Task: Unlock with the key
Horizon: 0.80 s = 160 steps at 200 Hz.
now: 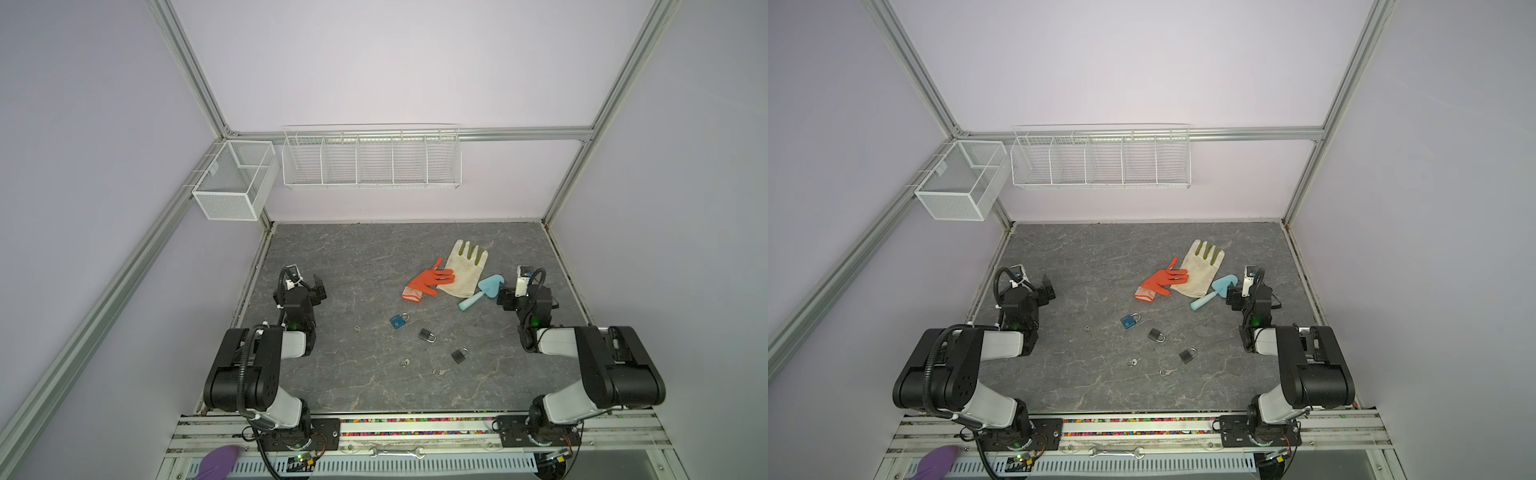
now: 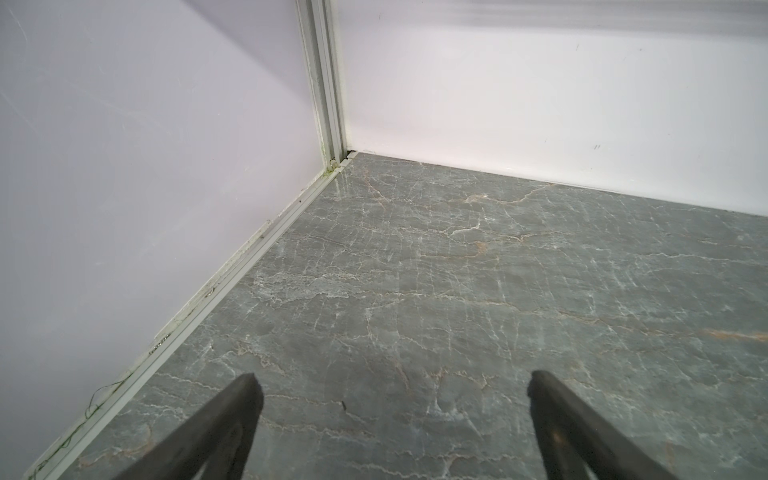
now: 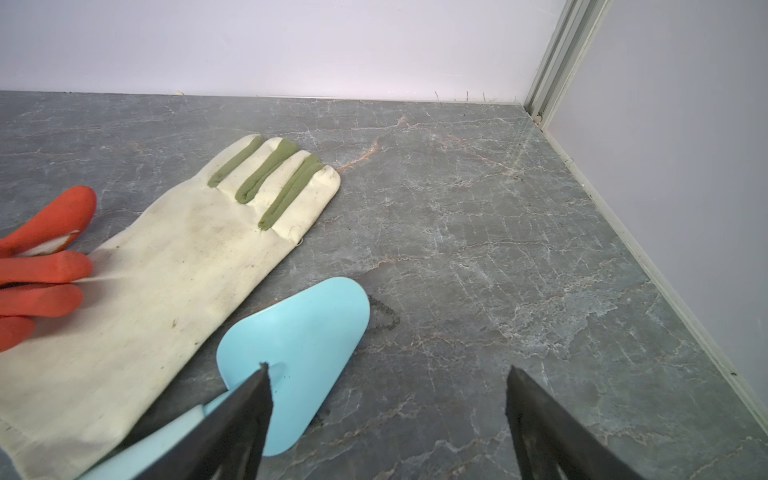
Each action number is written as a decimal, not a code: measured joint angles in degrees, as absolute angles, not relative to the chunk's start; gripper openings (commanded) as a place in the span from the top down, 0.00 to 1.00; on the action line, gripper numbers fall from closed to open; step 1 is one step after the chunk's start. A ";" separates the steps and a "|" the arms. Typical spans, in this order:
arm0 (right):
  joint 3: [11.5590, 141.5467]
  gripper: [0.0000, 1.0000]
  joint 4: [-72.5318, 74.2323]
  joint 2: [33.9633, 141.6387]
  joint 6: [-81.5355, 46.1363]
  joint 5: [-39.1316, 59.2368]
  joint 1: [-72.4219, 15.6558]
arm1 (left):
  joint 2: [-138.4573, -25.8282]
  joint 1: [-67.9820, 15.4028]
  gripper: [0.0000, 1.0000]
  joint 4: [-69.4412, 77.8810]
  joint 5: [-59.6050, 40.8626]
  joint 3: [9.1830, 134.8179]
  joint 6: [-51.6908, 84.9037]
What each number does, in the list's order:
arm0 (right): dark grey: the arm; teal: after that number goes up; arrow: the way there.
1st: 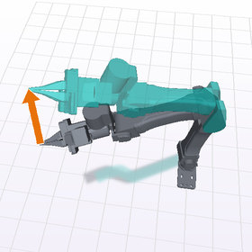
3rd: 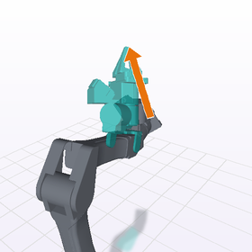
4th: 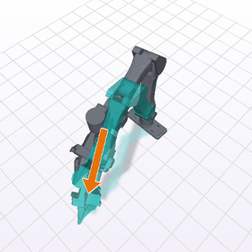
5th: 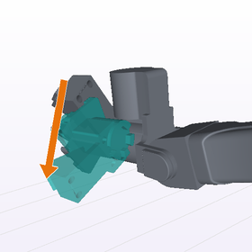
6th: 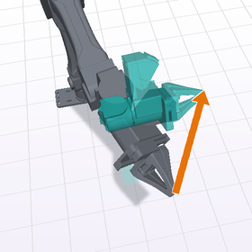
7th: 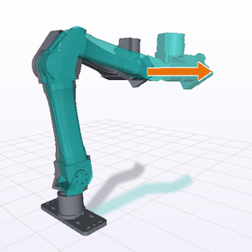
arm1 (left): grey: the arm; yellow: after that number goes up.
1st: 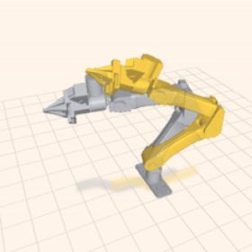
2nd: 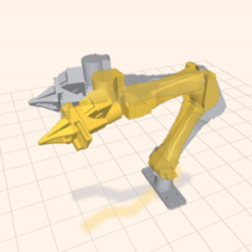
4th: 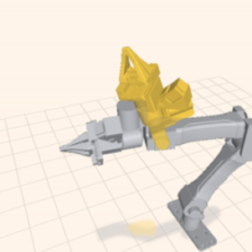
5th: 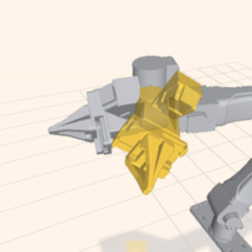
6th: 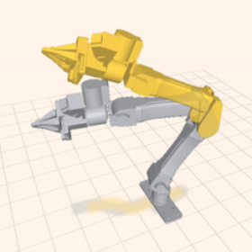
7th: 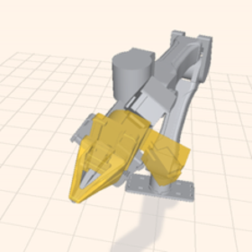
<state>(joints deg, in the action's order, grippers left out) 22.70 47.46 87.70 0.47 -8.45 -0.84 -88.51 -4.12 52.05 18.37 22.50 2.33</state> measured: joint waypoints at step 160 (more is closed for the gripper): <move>25.91 0.11 38.63 82.48 0.95 -7.84 -1.23 | -81.67 -4.12 0.00 47.83 19.20 22.13 2.57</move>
<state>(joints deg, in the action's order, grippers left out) 25.91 38.63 82.48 0.95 -7.84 -1.23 -81.67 -4.12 47.83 19.20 22.13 2.57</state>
